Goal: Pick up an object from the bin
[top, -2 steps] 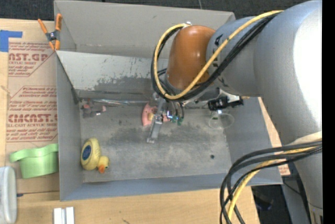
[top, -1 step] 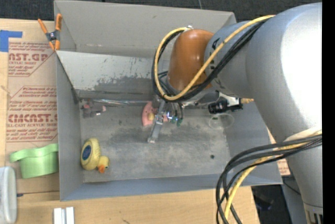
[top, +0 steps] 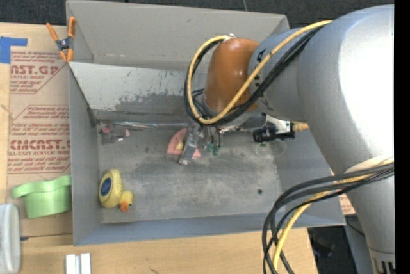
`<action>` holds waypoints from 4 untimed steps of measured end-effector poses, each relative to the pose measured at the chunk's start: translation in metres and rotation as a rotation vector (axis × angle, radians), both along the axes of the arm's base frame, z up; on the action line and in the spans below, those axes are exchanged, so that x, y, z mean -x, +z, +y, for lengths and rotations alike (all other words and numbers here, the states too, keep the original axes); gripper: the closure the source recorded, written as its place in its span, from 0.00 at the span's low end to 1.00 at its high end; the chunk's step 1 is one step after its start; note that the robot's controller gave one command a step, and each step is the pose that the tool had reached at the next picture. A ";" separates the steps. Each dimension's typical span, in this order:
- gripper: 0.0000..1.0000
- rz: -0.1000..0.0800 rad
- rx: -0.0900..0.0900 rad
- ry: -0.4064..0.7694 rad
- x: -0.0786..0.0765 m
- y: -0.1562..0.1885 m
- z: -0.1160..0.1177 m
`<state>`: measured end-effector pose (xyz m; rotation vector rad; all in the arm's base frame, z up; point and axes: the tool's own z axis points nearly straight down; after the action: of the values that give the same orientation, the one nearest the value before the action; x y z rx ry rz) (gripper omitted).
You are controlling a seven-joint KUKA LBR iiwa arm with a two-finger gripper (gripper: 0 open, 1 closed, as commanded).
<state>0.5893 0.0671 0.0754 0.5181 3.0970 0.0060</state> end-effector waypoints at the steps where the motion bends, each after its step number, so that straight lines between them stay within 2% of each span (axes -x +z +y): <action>1: 1.00 0.001 -0.002 -0.013 0.001 0.005 0.002; 3: 1.00 -0.007 0.001 -0.026 -0.007 -0.005 0.028; 4: 1.00 -0.003 -0.001 -0.053 0.005 -0.003 0.030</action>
Offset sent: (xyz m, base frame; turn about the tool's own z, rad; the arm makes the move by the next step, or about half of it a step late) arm 0.0048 0.0201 -0.0054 0.0264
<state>0.5848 0.0975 0.0729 0.5993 3.0798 0.0084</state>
